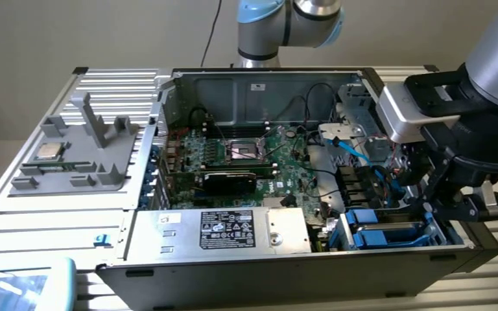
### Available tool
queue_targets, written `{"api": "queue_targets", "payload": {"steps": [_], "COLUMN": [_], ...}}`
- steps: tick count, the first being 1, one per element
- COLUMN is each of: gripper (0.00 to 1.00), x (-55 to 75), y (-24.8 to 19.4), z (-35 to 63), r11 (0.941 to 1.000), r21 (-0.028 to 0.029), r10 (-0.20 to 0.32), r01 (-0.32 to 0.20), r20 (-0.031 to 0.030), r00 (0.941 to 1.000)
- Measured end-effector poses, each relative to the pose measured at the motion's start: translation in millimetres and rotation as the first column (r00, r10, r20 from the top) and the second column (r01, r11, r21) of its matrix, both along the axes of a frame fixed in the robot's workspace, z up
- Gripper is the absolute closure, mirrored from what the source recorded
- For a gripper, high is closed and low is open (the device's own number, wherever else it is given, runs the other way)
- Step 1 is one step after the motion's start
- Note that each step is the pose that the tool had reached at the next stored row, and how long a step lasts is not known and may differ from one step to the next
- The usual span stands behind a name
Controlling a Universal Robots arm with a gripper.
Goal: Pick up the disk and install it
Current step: 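Insert the first disk wire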
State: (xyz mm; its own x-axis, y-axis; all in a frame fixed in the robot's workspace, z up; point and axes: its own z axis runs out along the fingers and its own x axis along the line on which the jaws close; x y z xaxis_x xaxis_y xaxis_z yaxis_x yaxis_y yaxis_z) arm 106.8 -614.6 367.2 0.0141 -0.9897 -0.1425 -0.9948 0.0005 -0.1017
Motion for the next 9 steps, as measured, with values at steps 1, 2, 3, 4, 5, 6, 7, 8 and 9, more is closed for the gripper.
{"api": "queue_targets", "payload": {"steps": [1, 2, 3, 4, 5, 6, 7, 8, 9], "gripper": [0.60, 0.60, 0.60, 0.60, 0.60, 0.60, 0.60, 0.60, 0.60], "x": [0.9, 1.8, 2.6, 3.4, 3.9, 4.3, 5.0, 6.0, 7.7], "y": [-0.7, -1.5, -2.0, -2.1, -2.2, -2.3, -2.4, -2.7, -3.5], "z": [-0.7, -1.4, -2.0, -2.6, -3.0, -3.3, -3.6, -3.7, -3.7], "r11": [1.0000, 1.0000, 1.0000, 1.0000, 0.9999, 0.9999, 0.9998, 0.9997, 0.9997], "r21": [0.0016, 0.0033, 0.0049, 0.0073, 0.0105, 0.0136, 0.0168, 0.0195, 0.0227], "r10": [0.001, 0.001, 0.002, 0.004, 0.007, 0.009, 0.012, 0.013, 0.014], "r01": [-0.001, -0.001, -0.002, -0.004, -0.006, -0.009, -0.011, -0.013, -0.013], "r20": [-0.0028, -0.0064, -0.0103, -0.0139, -0.0177, -0.0211, -0.0241, -0.0258, -0.0268], "r00": [1.0000, 1.0000, 0.9999, 0.9999, 0.9998, 0.9997, 0.9996, 0.9996, 0.9995]}}
